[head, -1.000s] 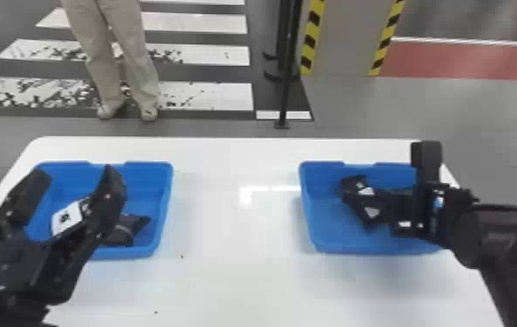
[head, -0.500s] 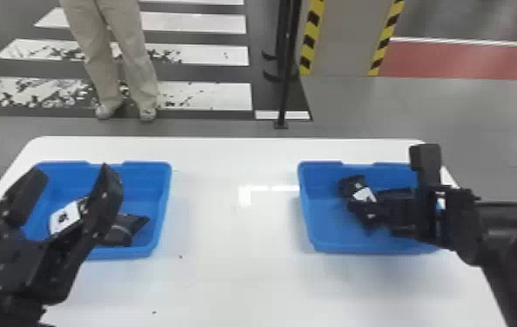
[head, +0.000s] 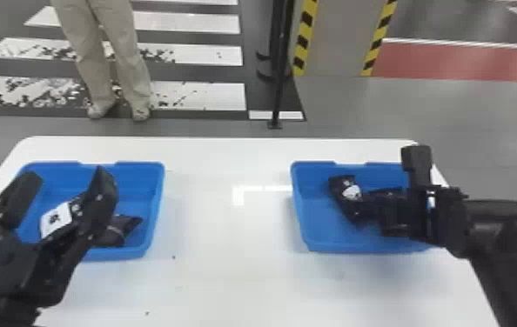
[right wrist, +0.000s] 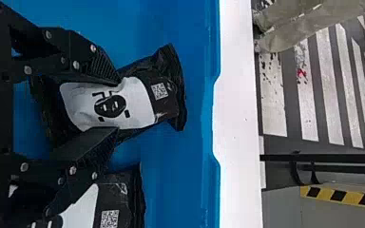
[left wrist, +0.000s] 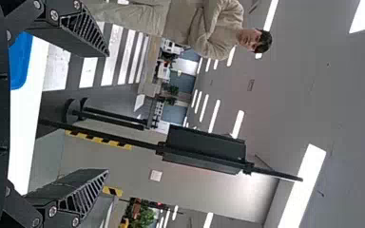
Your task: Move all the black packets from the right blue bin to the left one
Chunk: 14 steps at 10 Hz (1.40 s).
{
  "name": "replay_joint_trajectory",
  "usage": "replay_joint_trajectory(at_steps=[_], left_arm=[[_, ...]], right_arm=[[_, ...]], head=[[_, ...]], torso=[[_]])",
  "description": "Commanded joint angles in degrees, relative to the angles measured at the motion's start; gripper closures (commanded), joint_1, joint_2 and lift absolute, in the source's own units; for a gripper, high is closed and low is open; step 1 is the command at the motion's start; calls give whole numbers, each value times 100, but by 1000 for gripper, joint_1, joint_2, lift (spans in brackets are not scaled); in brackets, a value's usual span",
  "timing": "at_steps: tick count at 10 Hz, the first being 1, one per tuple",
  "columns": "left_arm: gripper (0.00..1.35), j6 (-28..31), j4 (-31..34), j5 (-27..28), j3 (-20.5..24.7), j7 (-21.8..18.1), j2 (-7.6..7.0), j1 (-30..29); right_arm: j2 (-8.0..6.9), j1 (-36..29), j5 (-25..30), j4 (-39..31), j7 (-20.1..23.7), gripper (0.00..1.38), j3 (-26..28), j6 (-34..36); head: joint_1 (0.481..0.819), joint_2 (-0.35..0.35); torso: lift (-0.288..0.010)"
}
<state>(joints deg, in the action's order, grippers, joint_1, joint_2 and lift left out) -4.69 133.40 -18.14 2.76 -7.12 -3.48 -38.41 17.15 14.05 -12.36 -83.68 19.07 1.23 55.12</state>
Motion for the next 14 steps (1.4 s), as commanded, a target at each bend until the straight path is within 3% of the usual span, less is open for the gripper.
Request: replay_joint_trajectory(at_steps=[1,4,6,8,10,12,14], left_arm=[[173,-23,-58,-3,-2,0,5,2],[173,-220,-100,-14,21,17,14,2],[167,-389,-100,-49,32,44,32,-12],[167,-403,-100,-266,-2,44,41,-26],[168,-389,-86,-346,-70,44,32,-26],[168,-276,-72,-231,-127,35,5,-12],[173,-51,-58,-220,-265,26,-56,58]], right_arm=[[-1,16,-147,-6,-27,1101,-20,-84],[8,-139,-330,-231,-18,1138,-20,-281],[-18,-533,-729,-414,211,1138,174,-689],[-150,-1306,-1175,-1398,404,1138,620,-759],[-177,-1714,-1621,-2326,571,1138,688,-858],[-177,-1714,-2021,-2776,668,1138,460,-998],[-106,-1503,-2466,-2903,720,1138,-134,-1125]], head=[[695,-85],[695,-73],[695,-51],[695,-35],[695,-13],[695,15],[695,67]], torso=[[-140],[-140],[-140],[-140],[-140],[-140],[-140]])
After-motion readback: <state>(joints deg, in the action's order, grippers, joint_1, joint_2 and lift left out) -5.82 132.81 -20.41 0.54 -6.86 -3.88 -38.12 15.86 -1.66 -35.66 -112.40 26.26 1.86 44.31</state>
